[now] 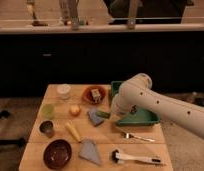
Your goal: Place pepper in table surface
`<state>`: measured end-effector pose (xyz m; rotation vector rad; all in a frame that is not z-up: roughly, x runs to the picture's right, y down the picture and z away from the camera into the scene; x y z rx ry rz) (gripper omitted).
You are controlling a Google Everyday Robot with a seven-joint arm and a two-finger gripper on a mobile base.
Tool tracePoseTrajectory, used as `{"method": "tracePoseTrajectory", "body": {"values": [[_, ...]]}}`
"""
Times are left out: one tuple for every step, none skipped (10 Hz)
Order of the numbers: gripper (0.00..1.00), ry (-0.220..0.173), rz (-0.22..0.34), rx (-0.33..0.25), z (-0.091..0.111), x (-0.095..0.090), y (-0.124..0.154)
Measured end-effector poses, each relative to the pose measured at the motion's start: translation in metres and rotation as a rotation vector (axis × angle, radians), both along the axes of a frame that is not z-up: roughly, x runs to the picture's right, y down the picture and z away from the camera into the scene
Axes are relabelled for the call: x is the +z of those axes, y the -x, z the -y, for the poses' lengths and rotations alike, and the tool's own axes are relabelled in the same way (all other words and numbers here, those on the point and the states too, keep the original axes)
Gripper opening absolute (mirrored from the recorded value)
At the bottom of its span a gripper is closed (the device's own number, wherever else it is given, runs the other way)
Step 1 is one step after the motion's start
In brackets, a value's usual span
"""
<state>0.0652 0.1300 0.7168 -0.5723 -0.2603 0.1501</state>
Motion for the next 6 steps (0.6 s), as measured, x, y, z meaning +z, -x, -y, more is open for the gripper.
{"method": "tracePoseTrajectory", "body": {"values": [[0.09,0.004,-0.012,0.010,0.002,0.003,-0.004],[0.09,0.009,-0.031,0.025,0.003,0.008,-0.013],[0.09,0.013,-0.044,0.036,0.004,0.011,-0.019],[0.09,0.015,-0.050,0.037,0.003,0.013,-0.020],[0.09,0.015,-0.054,0.029,0.002,0.013,-0.020],[0.09,0.008,-0.054,0.007,-0.003,0.011,-0.016]]}}
